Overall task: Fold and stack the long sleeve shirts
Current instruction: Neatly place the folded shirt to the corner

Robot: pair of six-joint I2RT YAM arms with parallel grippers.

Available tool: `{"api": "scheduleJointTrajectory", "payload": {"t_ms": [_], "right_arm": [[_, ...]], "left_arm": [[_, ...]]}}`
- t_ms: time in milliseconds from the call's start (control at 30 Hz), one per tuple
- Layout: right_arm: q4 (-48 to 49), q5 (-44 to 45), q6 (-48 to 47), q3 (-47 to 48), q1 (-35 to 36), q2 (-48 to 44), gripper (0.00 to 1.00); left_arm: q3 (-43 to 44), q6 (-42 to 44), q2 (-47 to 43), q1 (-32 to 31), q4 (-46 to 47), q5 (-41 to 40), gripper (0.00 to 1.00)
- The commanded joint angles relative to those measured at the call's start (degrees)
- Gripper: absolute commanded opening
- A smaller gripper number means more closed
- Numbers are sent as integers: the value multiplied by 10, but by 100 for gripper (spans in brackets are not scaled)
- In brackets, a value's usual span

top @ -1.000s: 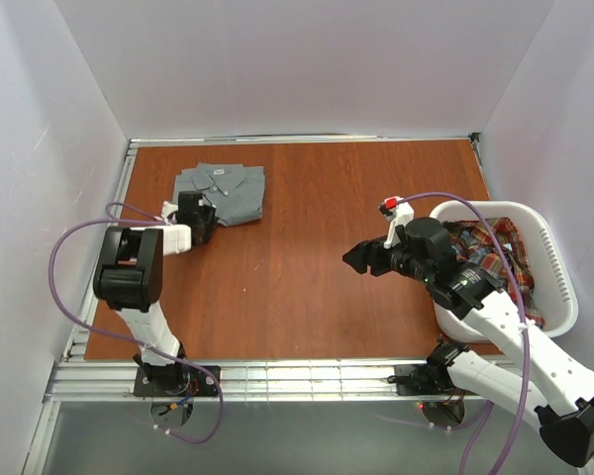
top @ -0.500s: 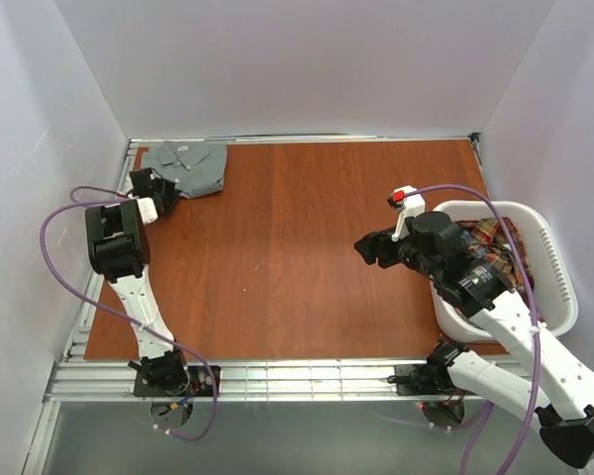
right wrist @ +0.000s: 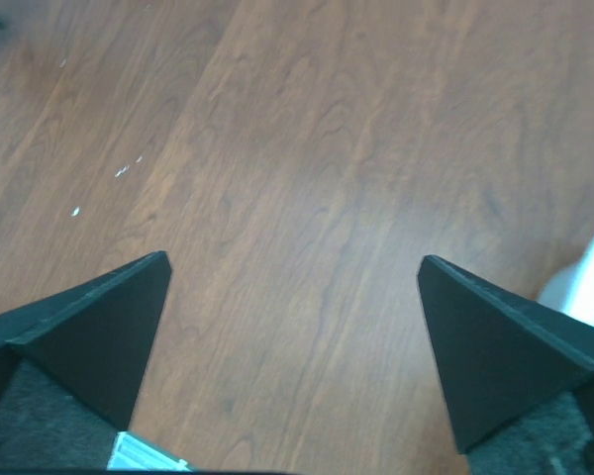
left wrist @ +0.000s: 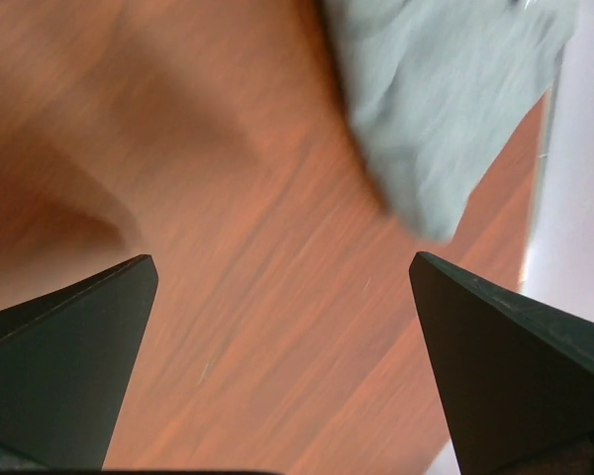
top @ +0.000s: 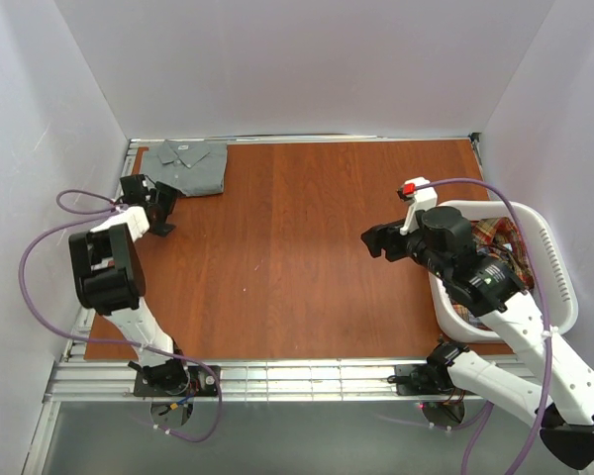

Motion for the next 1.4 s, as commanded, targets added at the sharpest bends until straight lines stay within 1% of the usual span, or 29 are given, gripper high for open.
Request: {"api": "scheduleJointTrajectory", "payload": {"t_ms": [0,33,67,100,133,167,200,233,267,300,367,400,433,467,500,533,567,600,667,700,800,833,933,1033,1167,1367], "right_arm": [[-36,71,-3,40,-2,-27,97],[-41,88,1,43,-3,-39,99],[-44,114,1,47,-3,-46,98],[-48,126,2,56,-3,-54,99],[-56,154,8,61,-3,-65,99],[-61,167,12,65,-3,-71,99],[-66,180,14,78,-4,-76,99],[-79,193,18,82,-4,-85,99],[-85,220,29,87,-3,-91,98],[-88,231,31,86,-4,-99,99],[-97,260,38,83,-3,-126,99],[-100,268,40,81,-4,-137,99],[-100,282,42,74,-3,-162,99],[-101,286,43,71,-3,-175,99],[-100,289,42,66,-3,-189,99],[-101,291,41,59,-3,-212,98],[-101,291,37,55,-3,-222,99],[-101,291,34,51,-3,-232,99],[-101,290,34,37,-3,-264,99],[-100,288,34,30,-3,-273,99],[-100,290,36,5,-3,-315,99],[-102,289,34,1,-3,-334,99],[-101,284,30,-19,-2,-368,99],[-98,281,23,-36,-3,-388,99],[-93,268,18,-54,-3,-392,99],[-91,287,17,-60,-3,-392,98]], "left_arm": [[-14,87,-128,4,-137,-14,98],[-8,105,-186,4,-160,-10,98],[0,135,-210,4,-189,-11,98],[8,154,-241,4,-240,-11,98],[28,168,-294,5,-266,-14,98],[37,198,-327,4,-289,-26,98],[45,211,-356,5,-325,-32,98],[51,220,-386,5,-337,-34,98],[61,231,-455,4,-343,-28,98],[65,236,-485,4,-350,-12,98],[101,226,-536,-33,-389,-42,98],[101,223,-554,-51,-396,-46,98],[103,231,-570,-93,-398,-51,98],[106,234,-585,-111,-403,-61,98],[106,237,-627,-123,-422,-84,98],[100,238,-649,-158,-428,-133,98],[93,241,-673,-172,-434,-153,98],[77,245,-711,-184,-439,-165,98],[62,257,-750,-209,-443,-194,98],[47,261,-784,-216,-450,-202,98],[23,264,-834,-228,-468,-237,98],[9,264,-861,-230,-471,-240,98],[-15,269,-901,-230,-469,-247,98],[-44,266,-944,-230,-462,-271,98],[-64,268,-964,-230,-444,-280,98],[-84,260,-967,-230,-427,-290,98]]}}
